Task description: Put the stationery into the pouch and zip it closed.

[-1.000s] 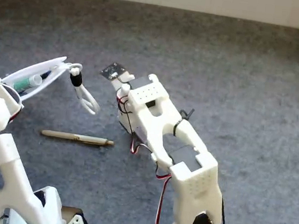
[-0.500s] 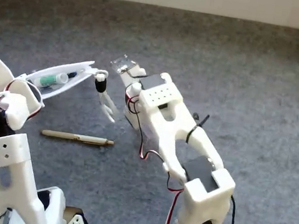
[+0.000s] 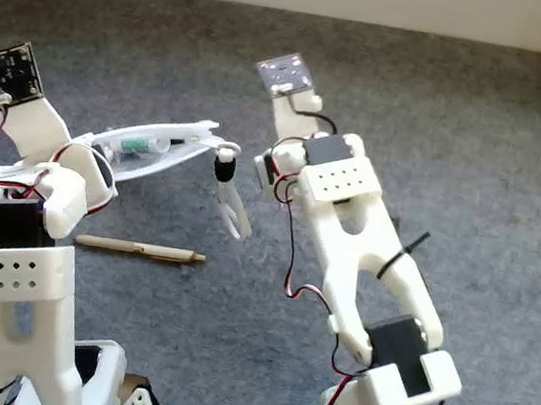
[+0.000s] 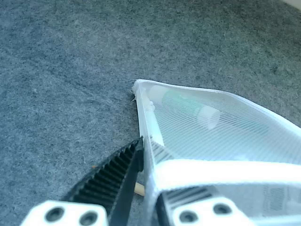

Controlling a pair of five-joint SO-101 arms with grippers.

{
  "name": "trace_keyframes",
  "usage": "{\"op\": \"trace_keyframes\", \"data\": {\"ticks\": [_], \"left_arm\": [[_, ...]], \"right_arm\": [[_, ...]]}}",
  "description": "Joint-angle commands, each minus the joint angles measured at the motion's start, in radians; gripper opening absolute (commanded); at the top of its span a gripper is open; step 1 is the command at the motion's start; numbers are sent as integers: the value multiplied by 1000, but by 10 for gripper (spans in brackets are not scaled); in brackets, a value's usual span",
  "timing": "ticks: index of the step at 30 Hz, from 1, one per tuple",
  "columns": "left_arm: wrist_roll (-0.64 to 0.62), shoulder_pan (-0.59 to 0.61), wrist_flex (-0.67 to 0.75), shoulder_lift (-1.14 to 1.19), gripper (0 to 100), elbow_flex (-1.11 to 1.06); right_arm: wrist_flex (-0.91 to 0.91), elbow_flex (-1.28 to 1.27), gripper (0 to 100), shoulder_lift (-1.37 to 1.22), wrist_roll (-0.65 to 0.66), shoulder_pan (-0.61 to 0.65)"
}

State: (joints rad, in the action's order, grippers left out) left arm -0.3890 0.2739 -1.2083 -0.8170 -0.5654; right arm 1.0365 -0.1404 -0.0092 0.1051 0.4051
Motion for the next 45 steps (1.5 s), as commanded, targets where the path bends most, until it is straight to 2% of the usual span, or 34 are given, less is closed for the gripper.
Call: {"op": "trace_keyframes", "data": {"ticks": [1, 9, 16, 23, 36, 41, 45], "left_arm": [[-9, -25, 63, -36, 6, -12], [-9, -24, 60, -36, 6, -15], [-6, -24, 61, -36, 6, -13], [-6, -24, 63, -36, 6, -13], [-5, -24, 63, -31, 6, -15], [-5, -25, 60, -30, 6, -15], [-5, -28, 60, -30, 6, -15]], "right_arm": [[-19, -39, 5, 171, -57, -15], [-219, -378, 5, 584, -63, 10], [-311, -576, 5, 917, -64, 125], [-478, -739, 5, 1152, -130, 225], [-1072, -975, 5, 1234, -126, 450], [-1264, -1020, 5, 1231, -126, 458], [-1351, -1026, 5, 1191, -126, 455]]}}
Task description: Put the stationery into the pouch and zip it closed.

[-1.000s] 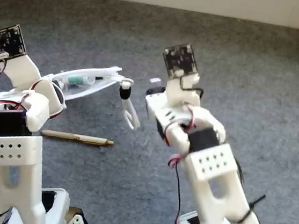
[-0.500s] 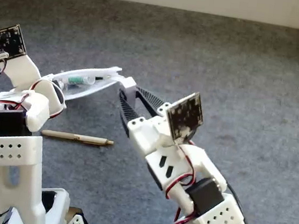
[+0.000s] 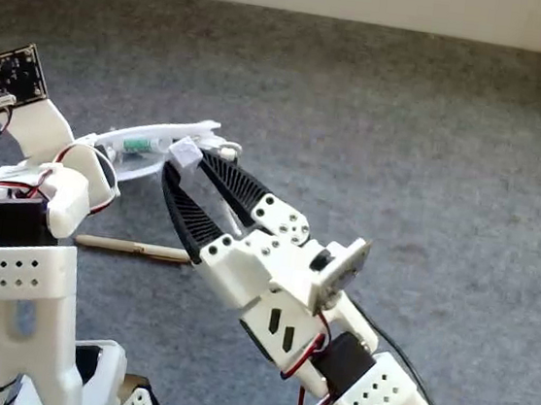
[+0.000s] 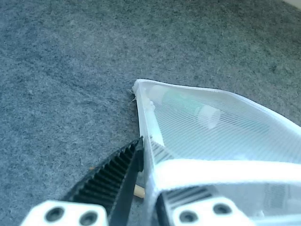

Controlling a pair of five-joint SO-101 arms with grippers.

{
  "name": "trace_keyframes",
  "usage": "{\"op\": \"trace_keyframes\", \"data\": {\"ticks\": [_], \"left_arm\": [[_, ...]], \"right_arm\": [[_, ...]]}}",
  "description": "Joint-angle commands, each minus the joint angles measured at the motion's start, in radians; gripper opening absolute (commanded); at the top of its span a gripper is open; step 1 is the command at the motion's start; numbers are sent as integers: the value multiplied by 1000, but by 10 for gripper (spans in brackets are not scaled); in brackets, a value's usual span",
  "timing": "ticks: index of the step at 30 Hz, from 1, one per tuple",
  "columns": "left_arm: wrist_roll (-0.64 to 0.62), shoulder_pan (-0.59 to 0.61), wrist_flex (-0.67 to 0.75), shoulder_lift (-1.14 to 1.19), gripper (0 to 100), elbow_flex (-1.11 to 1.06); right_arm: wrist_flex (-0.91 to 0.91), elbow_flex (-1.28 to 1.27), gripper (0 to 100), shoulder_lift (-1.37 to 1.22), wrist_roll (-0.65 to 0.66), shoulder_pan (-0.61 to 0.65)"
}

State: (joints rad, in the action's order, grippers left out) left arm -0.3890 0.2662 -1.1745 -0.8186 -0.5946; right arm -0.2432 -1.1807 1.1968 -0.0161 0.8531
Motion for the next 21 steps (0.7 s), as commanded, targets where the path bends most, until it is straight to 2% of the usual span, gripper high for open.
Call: {"op": "trace_keyframes", "data": {"ticks": [1, 4, 13, 21], "left_arm": [[-5, -21, 26, -28, 6, 15], [-5, -21, 26, -28, 6, 15], [-3, -16, 26, -27, 6, 13], [-3, -16, 26, -30, 6, 13]], "right_arm": [[-84, 16, 5, -44, -5, 7], [-140, 21, 5, -151, -5, 7], [-461, 47, 5, -476, -5, 2], [-624, 47, 5, -654, -5, -53]]}}
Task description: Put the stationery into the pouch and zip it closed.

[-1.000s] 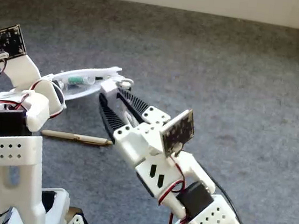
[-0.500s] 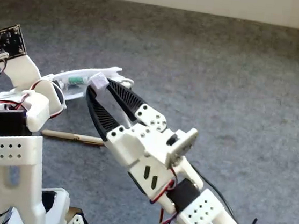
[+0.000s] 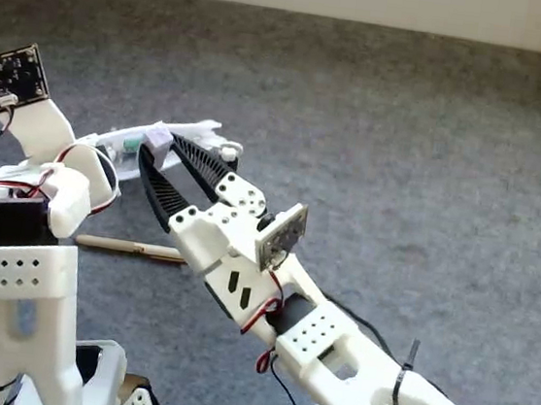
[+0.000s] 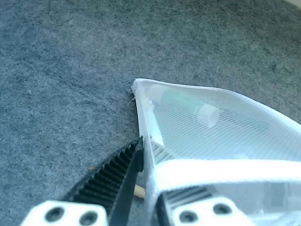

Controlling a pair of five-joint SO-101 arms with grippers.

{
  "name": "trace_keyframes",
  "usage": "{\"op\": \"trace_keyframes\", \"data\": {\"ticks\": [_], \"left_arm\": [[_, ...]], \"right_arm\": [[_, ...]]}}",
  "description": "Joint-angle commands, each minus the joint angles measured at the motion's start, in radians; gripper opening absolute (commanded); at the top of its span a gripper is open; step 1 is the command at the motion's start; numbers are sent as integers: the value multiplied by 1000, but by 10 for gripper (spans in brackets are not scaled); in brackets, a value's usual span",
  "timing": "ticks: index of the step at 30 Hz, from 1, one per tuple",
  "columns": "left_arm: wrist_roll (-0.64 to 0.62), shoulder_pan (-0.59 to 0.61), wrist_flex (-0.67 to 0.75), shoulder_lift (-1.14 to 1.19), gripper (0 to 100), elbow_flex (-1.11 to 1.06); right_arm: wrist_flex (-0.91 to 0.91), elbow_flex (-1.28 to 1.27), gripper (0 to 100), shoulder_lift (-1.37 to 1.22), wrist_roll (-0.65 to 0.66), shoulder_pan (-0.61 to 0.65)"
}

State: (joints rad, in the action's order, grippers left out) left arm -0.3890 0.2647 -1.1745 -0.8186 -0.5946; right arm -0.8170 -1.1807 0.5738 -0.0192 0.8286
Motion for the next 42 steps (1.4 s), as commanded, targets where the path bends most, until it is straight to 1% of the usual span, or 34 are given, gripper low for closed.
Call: {"op": "trace_keyframes", "data": {"ticks": [1, 10, 15, 17, 20, 22, 30, 35, 37, 39, 42], "left_arm": [[-3, -15, 26, -30, 6, 13], [-2, -15, 26, -31, 6, 13], [-2, -15, 26, -31, 6, 13], [-2, -15, 26, -31, 6, 13], [-2, -15, 26, -31, 6, 13], [-2, -15, 26, -31, 6, 13], [-2, -15, 26, -31, 6, 13], [0, -12, 26, -30, 6, 13], [0, 13, 28, -31, 6, 13], [0, 45, 32, -33, 6, 13], [-2, 99, 32, -33, 6, 13]], "right_arm": [[-58, 47, 5, -42, -2, -28], [-59, 88, 5, -73, -2, -31], [-51, 87, 12, -73, -2, -8], [4, 88, 40, -71, -2, -4], [102, 93, 115, -64, -6, 4], [136, 93, 146, -61, -6, 8], [147, 93, 149, -59, -3, 10], [162, 82, 149, 41, -3, 4], [275, 71, 149, 114, 5, -5], [447, 71, 149, 203, 35, -33], [696, 97, 149, 325, 34, -68]]}}
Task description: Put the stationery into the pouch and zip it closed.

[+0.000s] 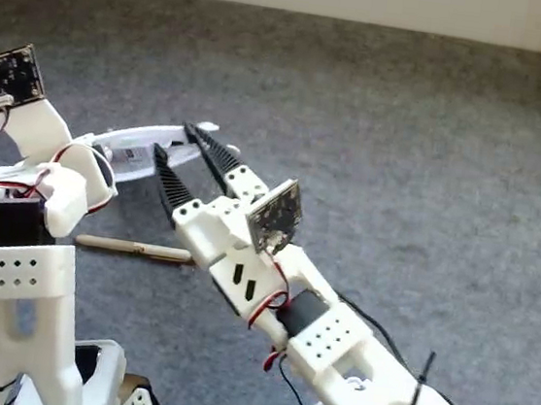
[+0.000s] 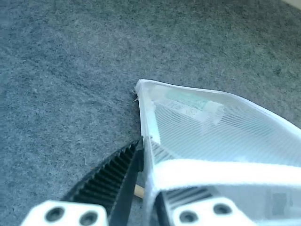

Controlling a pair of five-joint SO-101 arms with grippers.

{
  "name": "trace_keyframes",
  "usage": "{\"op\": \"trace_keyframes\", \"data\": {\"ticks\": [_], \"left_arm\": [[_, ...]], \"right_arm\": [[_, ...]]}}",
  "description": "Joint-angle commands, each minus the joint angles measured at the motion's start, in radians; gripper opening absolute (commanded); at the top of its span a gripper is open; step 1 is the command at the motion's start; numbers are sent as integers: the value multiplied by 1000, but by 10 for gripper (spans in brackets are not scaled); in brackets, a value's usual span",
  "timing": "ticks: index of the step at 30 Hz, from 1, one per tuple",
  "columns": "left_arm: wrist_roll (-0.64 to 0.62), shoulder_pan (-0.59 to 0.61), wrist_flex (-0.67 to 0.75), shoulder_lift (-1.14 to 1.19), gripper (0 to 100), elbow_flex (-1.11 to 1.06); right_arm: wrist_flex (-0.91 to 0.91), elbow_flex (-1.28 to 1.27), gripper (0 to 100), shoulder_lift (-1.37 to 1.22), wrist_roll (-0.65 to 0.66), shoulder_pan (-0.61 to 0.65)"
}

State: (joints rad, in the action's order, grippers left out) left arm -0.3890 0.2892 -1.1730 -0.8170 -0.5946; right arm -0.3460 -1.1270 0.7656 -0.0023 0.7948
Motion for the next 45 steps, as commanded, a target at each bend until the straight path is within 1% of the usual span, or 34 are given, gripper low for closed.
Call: {"op": "trace_keyframes", "data": {"ticks": [1, 5, 9, 14, 18, 20, 22, 27, 32, 35, 39, 45], "left_arm": [[-2, 87, 31, -35, 6, 13], [-5, 159, 31, -36, 6, 16], [-8, 255, 32, -36, 6, 22], [-9, 343, 32, -36, 6, 38], [-9, 355, 32, -36, 6, 36], [-9, 358, 32, -36, 6, 36], [-11, 390, 32, -36, 6, 38], [-21, 438, 32, -36, 6, 39], [-21, 441, 32, -36, 6, 39], [-21, 441, 32, -36, 6, 39], [-21, 441, 32, -36, 6, 39], [-20, 438, 32, -36, 6, 39]], "right_arm": [[292, 65, 149, 162, 17, -45], [535, 133, 149, 252, 17, -70], [687, 162, 149, 262, 23, -68], [707, 159, 149, 166, 25, -56], [707, 166, 152, -13, 28, -30], [707, 173, 152, -97, 77, -5], [707, 188, 152, -182, 112, 30], [708, 229, 152, -344, 150, 110], [713, 305, 153, -490, 157, 134], [806, 409, 168, -581, 157, 134], [969, 588, 235, -707, 152, 134], [1058, 766, 238, -892, 157, 137]]}}
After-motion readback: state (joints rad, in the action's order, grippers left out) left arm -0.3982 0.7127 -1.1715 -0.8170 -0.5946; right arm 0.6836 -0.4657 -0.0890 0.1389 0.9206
